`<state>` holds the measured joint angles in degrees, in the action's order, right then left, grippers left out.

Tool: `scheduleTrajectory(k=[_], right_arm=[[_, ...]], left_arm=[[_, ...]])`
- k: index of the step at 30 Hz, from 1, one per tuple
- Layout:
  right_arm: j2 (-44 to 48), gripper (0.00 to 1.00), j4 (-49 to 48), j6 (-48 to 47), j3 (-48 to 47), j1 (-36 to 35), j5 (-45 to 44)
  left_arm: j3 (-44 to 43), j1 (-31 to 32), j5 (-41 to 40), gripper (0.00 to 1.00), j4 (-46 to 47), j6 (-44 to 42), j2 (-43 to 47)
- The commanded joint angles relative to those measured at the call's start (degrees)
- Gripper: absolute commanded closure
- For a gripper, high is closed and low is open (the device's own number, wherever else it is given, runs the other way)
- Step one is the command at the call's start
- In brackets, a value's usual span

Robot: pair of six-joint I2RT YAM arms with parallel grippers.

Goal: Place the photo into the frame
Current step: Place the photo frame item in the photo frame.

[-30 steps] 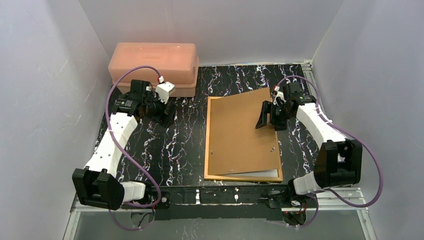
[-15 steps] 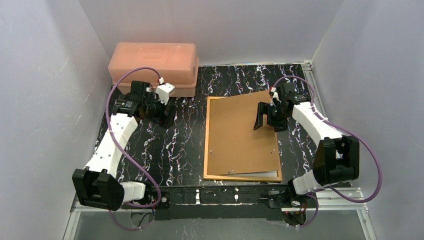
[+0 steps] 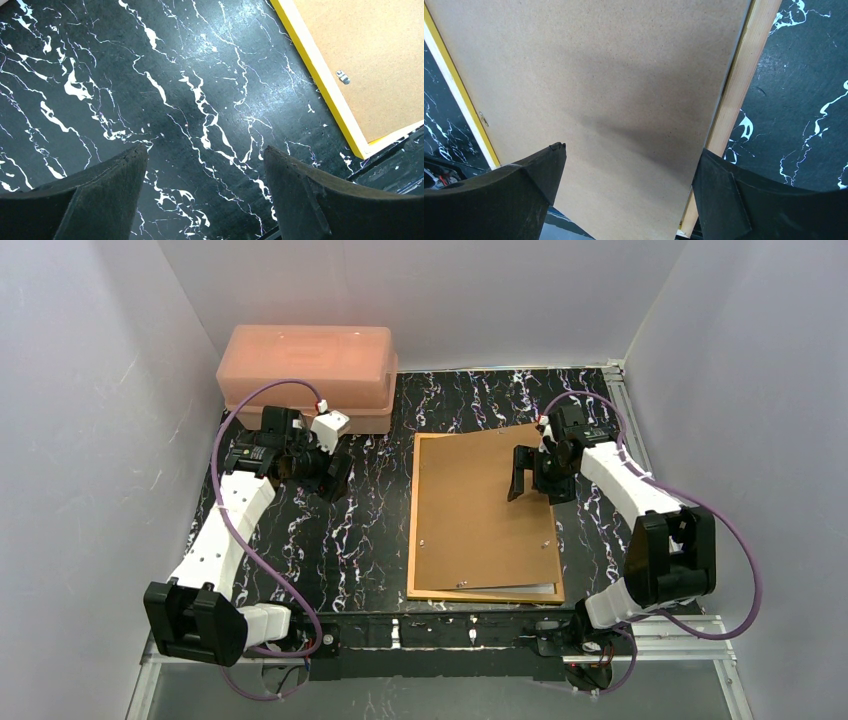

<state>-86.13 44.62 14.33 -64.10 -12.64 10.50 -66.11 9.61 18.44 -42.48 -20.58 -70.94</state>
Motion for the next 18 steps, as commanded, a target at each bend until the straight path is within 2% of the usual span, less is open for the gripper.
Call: scheduleTrajectory(k=[1,18], right_arm=[[-0.5,0.01,0.3,-0.7,-2.7,-0.6,-0.5],[-4.3,0.01,1.4,-1.4,-4.8,-1.2,-5.3]], left_arm=[[0.2,0.3,0.9,0.16,-1.3,-0.3,1.9],[-0.8,0.3,1.7,0.16,-1.9,0.7,1.1]])
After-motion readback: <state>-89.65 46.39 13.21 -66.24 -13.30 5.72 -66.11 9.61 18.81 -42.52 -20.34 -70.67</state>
